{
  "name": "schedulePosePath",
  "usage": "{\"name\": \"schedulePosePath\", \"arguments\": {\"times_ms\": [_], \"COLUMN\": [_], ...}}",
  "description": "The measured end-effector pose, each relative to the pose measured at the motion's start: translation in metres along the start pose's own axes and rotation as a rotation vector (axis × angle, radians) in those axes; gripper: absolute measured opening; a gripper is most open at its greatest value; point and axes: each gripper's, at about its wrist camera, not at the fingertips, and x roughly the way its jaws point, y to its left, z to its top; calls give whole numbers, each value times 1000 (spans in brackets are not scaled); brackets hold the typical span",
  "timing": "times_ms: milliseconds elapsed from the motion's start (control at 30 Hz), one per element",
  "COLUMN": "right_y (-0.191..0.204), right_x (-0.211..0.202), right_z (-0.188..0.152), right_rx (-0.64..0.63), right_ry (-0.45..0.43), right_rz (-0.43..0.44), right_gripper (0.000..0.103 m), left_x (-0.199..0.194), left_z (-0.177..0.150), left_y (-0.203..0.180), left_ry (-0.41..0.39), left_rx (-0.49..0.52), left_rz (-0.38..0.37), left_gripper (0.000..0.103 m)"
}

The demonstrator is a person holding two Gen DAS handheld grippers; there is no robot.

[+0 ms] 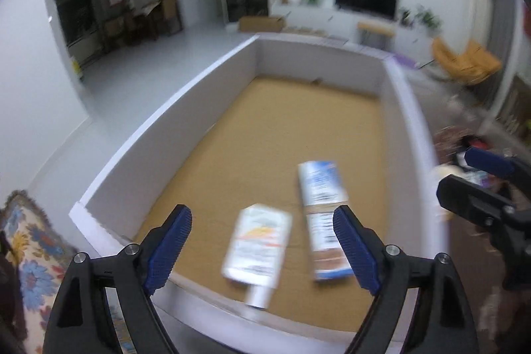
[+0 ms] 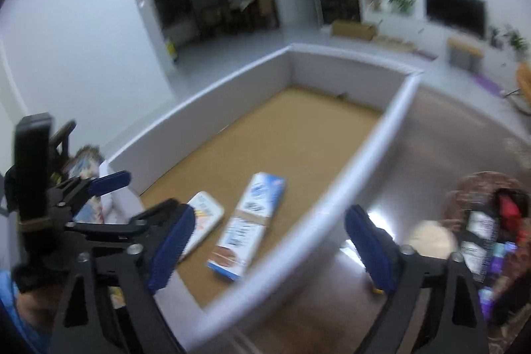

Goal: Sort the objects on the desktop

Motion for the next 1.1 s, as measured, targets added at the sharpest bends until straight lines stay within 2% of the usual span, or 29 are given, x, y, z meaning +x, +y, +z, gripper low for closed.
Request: {"name": "schedulePosePath", "arguments": {"times_ms": [100, 200, 300, 367, 500, 633, 733, 800, 900, 1100], "right_y": [-28, -70, -120, -154, -207, -226, -224, -226, -226, -226], "right_x": [-43, -76, -98, -108, -120, -133, -130, -127, -129, -131], "right_z": [-17, -54, -100, -138, -201, -222, -217, -215, -217, -219], "right_rx": [10, 37, 87, 133, 222, 296, 294, 293, 293, 293], "right_ry": [-73, -80, -32, 42, 175, 160, 174, 175, 175, 175], "right_rz": [-93, -211, -320, -397, -500, -501, -516, -516, -516, -516], "right_gripper": [103, 103, 103, 103, 103, 103, 103, 103, 103, 103], "left_x": [-28, -53, -64, -61, -17, 29, 47, 50, 48, 51], "left_z": [3, -2, -20, -41, -70, -89, -92, -96, -100, -98], "left_y": [-35, -87, -144, -179, -239, -265, -273, -277, -274, -273], "left_ry": [-43, -60, -47, -16, 121, 238, 249, 213, 153, 151], "left_rx": [31, 116, 225, 288, 374, 354, 345, 358, 344, 345], "left_rz": [-137, -286, -395, -430, -402, -347, -324, -301, -326, -329], "left_gripper": [88, 92, 102, 102, 102, 101, 101, 103, 103, 103]}}
